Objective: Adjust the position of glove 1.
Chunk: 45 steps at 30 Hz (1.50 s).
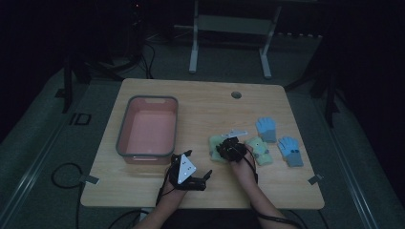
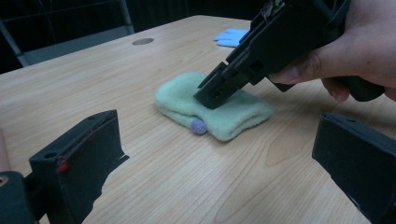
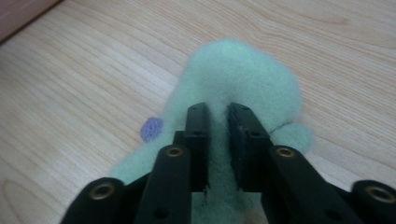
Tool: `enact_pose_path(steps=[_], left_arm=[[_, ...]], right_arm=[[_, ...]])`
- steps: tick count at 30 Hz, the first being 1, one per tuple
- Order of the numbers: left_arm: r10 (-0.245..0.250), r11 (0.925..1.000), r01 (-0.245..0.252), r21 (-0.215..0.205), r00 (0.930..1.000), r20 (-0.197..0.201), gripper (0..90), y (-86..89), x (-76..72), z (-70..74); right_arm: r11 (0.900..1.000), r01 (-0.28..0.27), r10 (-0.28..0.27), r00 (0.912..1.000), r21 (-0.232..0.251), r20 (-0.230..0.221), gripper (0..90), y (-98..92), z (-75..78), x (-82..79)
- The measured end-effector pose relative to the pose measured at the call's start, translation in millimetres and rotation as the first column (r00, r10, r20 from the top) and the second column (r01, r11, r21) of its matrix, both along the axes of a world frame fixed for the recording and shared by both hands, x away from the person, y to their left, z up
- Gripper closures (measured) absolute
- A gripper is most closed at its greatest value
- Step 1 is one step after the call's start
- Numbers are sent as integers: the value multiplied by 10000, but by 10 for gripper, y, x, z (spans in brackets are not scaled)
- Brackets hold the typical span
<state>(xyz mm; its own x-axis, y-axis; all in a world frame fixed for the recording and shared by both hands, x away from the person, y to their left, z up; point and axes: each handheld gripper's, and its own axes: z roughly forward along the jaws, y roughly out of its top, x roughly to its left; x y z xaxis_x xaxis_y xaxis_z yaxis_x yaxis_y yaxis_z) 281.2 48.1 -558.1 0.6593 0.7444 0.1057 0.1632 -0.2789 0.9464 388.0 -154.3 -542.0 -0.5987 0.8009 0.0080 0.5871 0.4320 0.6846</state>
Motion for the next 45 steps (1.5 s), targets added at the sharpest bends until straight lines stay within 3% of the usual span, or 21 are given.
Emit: enact_pose_path(steps=[3, 9, 14, 16, 17, 18, 20, 22, 27, 32, 39, 42, 45], left_arm=[[-12, 10000, 12, 30, 10000, -9, 15, -1, 1, 1], [-7, 10000, 7, 20, 10000, 1, 15, -3, 0, 0], [-29, 10000, 29, 63, 10000, -12, 15, -4, 3, 1], [-29, 10000, 29, 63, 10000, -12, 15, -4, 3, 1], [-36, 10000, 36, 83, 10000, -18, 16, 0, 4, 2], [-36, 10000, 36, 83, 10000, -18, 15, 0, 4, 2], [-24, 10000, 24, 77, 10000, -14, 15, -3, 2, 1], [-12, 10000, 12, 78, 10000, -8, 15, -3, 1, 1], [2, 10000, -2, 77, 10000, -1, 15, -4, 1, 1], [-17, 9998, 14, 223, 9999, 112, 15, -22, -11, -1], [-10, 9999, 9, 147, 10000, 69, 15, -11, -4, 0], [10, 9999, -11, 101, 10000, 31, 16, -8, -2, 0], [-3, 9999, 2, 119, 10000, 55, 16, -9, -3, 0]], right_arm=[[9999, -106, 106, 9999, 10, 6, 631, -31, 54, -3], [9995, -298, 293, 9984, 96, 482, 618, -181, 215, -33], [9986, -511, 501, 9950, 95, 865, 629, -559, 399, 0], [9988, -435, 416, 9959, 220, 803, 629, -635, 418, 9], [9980, -521, 495, 9963, 365, 699, 637, -808, 448, 27], [9980, -521, 495, 9963, 365, 699, 637, -808, 448, 27], [9971, -569, 540, 9969, 499, 570, 638, -1030, 474, 30], [9984, -518, 502, 9967, 245, 638, 638, -1161, 481, 26], [9987, -514, 517, 9971, -70, 560, 645, -1420, 406, 27], [9978, -578, 587, 9979, -315, 288, 647, -1538, 254, 40], [9959, -687, 698, 9974, -586, 161, 614, -1562, 44, 79], [9963, -731, 732, 9973, -454, 0, 618, -1570, 26, 82], [9938, -891, 889, 9960, -664, -55, 668, -1548, 32, 80]])
